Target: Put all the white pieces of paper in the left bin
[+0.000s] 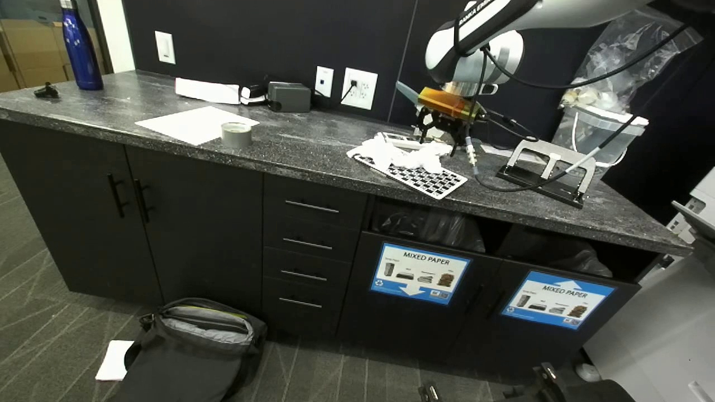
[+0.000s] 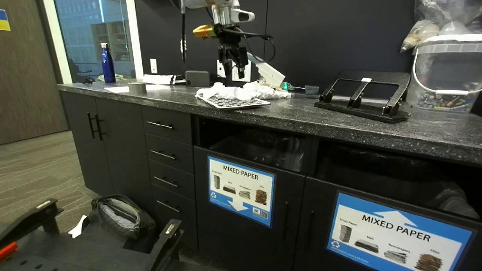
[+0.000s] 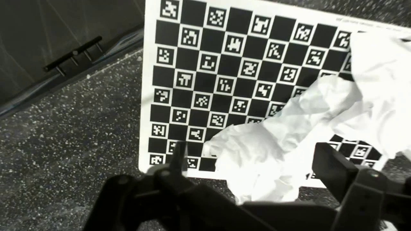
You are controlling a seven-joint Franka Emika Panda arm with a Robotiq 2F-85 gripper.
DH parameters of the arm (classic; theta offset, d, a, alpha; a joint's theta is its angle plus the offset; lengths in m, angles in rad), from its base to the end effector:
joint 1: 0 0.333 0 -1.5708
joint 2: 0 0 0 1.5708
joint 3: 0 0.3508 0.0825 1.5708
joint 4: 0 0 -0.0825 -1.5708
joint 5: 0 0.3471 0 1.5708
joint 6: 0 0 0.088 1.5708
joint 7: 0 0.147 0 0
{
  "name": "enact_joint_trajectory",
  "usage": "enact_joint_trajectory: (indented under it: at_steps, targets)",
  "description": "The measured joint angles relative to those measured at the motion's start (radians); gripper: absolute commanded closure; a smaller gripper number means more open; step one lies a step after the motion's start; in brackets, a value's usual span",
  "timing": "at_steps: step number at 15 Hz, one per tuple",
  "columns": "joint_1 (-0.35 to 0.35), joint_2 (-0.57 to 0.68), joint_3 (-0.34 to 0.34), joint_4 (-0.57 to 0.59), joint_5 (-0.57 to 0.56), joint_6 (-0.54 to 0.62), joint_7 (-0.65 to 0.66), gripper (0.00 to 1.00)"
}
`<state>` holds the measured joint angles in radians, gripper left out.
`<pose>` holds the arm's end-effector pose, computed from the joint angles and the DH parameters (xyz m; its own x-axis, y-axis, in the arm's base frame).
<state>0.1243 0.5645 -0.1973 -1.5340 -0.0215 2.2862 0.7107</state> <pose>0.7119 -0.0289 0.3600 0.7228 -0.6529 0.2265 -0.6644 -0.7467 -0.0321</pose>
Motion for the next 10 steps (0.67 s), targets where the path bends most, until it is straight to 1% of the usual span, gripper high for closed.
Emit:
enact_joint_trajectory:
  at_steps: [5,10]
  targets:
    - [-0.061,0.194,0.021,0.237,0.016,-0.171,0.017,0.00]
    - [-0.083,0.296,0.032,0.469,0.021,-0.289,0.017,0.00]
